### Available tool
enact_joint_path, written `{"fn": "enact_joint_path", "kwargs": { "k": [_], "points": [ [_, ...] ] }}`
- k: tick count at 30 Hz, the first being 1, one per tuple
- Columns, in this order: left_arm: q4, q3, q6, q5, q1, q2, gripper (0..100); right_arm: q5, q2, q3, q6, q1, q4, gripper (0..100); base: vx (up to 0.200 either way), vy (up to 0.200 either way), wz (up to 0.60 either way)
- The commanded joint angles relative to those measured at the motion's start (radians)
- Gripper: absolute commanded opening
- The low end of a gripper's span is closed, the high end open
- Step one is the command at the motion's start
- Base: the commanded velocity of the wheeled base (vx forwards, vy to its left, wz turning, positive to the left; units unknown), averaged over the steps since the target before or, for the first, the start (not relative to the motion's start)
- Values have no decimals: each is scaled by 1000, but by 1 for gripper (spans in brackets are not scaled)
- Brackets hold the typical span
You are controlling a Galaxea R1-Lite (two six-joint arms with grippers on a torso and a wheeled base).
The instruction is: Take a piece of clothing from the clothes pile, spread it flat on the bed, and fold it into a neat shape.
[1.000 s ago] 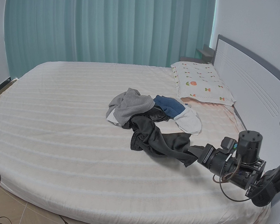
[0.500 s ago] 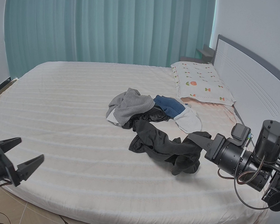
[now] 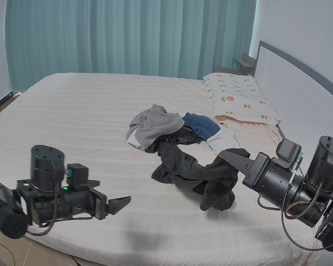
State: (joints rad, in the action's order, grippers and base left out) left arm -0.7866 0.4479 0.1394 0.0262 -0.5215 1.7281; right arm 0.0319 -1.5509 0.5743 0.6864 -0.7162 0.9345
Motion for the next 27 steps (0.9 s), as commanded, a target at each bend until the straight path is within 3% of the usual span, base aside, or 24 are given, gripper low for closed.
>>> {"fn": "enact_joint_path", "kwargs": {
  "k": [1, 13, 18, 27],
  "points": [
    [-134, 157, 45, -46, -97, 380, 100, 6, 21, -8, -2, -12, -5, 0, 0, 0, 0],
    [-135, 462, 48, -120, -97, 607, 100, 5, 92, -33, -4, -12, -6, 0, 0, 0, 0],
    [-135, 529, 51, -152, -95, 670, 100, 5, 107, -31, -4, -12, -5, 0, 0, 0, 0],
    [-135, 667, 128, -207, -83, 772, 100, -4, 129, -27, -5, -16, 4, 0, 0, 0, 0]
  ]
}}
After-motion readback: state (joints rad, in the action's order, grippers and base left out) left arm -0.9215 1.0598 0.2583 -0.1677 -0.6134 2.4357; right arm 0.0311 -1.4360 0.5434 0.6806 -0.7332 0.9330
